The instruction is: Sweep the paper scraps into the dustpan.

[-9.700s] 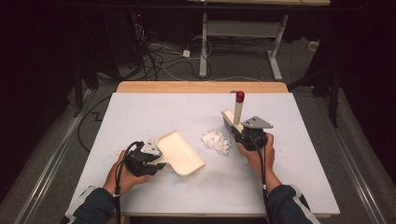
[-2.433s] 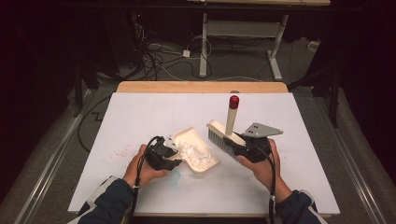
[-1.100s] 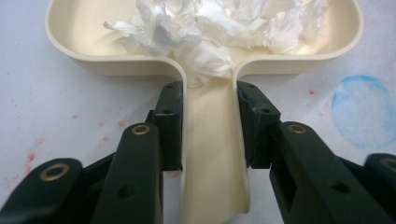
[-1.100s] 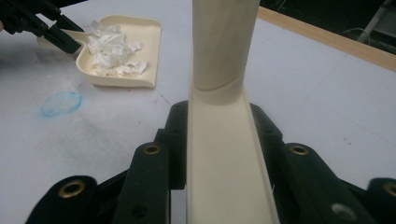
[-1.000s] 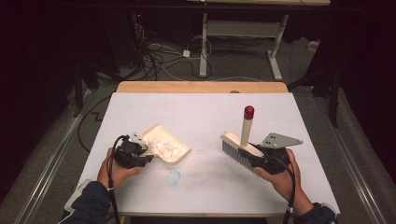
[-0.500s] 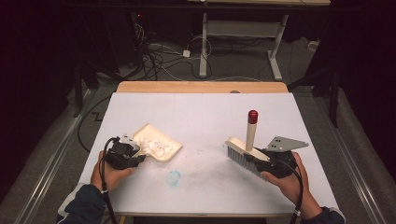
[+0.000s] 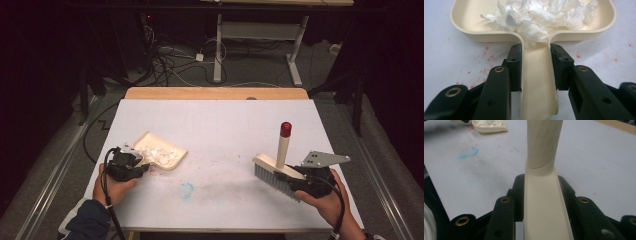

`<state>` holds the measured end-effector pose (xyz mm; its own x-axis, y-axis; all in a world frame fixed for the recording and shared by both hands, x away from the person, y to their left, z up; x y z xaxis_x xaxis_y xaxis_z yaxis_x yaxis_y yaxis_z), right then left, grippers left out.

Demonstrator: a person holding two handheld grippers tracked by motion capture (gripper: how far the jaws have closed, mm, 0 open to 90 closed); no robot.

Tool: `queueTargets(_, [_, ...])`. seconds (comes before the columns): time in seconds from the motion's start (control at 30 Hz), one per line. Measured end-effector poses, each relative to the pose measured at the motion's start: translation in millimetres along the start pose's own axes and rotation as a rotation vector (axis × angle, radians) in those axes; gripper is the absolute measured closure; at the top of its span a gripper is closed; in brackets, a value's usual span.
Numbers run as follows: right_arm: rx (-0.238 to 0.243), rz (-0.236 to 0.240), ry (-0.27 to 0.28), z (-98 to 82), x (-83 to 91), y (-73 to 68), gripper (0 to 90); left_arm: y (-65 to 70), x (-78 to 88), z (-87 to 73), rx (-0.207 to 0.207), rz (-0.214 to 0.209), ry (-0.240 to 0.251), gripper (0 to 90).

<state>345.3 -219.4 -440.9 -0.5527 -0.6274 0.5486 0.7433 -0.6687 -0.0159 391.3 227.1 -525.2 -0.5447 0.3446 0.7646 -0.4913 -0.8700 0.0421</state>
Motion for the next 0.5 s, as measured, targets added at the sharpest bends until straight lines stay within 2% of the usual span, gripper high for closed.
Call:
queueTargets(0.23, [-0.013, 0.049, -0.04, -6.2, 7.3, 0.8, 67.6, -0.8, -4.7, 1.3, 0.016, 0.014, 0.001, 63.6])
queueTargets(0.5, [0.003, 0.108, -0.116, -12.8, -0.1, -3.8, 67.6, 1.0, -9.4, -0.2, 0.026, 0.042, -0.006, 63.5])
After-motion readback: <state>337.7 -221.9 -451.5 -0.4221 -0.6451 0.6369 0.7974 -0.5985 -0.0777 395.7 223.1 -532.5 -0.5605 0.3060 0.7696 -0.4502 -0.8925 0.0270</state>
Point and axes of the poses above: each handheld gripper's, and its own axes: x roughly backward along the jaws, z roughly out of its top, y roughly to its right, the point moved 8 cm from there along -x, roughly forward along the jaws, and after that the axes turned 5 degrees about y, right-handed, at the moved point
